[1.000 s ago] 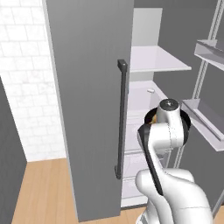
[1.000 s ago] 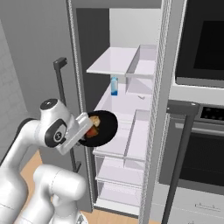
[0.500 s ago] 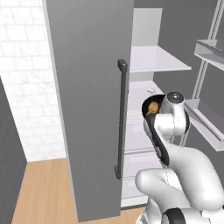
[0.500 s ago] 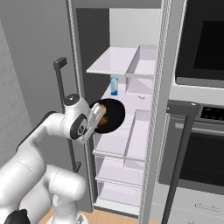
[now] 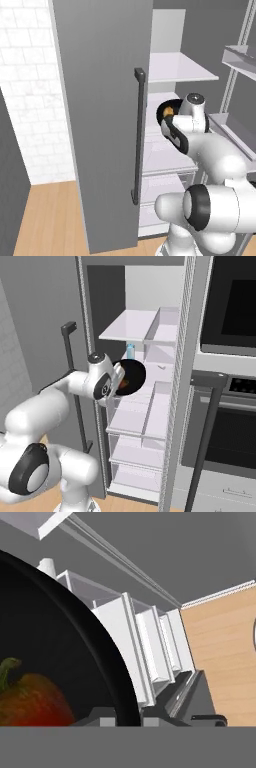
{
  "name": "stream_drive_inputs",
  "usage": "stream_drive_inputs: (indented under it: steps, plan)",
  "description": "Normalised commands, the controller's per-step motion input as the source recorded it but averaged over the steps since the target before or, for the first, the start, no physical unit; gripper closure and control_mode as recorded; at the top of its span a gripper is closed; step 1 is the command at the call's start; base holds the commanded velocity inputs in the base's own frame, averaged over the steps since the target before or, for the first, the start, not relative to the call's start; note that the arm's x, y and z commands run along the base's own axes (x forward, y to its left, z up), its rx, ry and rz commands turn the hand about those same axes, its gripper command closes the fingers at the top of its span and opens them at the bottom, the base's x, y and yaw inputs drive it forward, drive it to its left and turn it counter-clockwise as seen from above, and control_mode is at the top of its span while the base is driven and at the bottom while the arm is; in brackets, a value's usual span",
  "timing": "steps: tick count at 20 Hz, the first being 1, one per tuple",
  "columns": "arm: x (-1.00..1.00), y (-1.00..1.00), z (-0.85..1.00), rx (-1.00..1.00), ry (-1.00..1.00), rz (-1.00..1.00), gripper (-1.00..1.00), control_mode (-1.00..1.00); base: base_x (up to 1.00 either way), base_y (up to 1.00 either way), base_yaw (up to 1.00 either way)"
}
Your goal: Pick the chicken drumstick and bell pepper from their plates and place them in the bowl. Then put the bowl in the fridge.
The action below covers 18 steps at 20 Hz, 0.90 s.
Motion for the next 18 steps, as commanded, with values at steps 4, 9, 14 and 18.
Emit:
stream_drive_inputs:
  steps: [4,9,14,18]
  plan:
    - [0.2,-0.19,0.0,0.0,0.0,0.03,1.0,-1.0,0.0,0.0,0.0]
    - [0.23,-0.07,-0.05,0.0,0.0,0.02,1.0,-1.0,0.0,0.0,0.0]
    - [0.22,-0.01,-0.11,0.01,0.0,0.01,1.0,-1.0,0.0,0.0,0.0]
    - [0.41,-0.2,-0.15,0.01,0.0,0.0,1.0,-1.0,0.0,0.0,0.0]
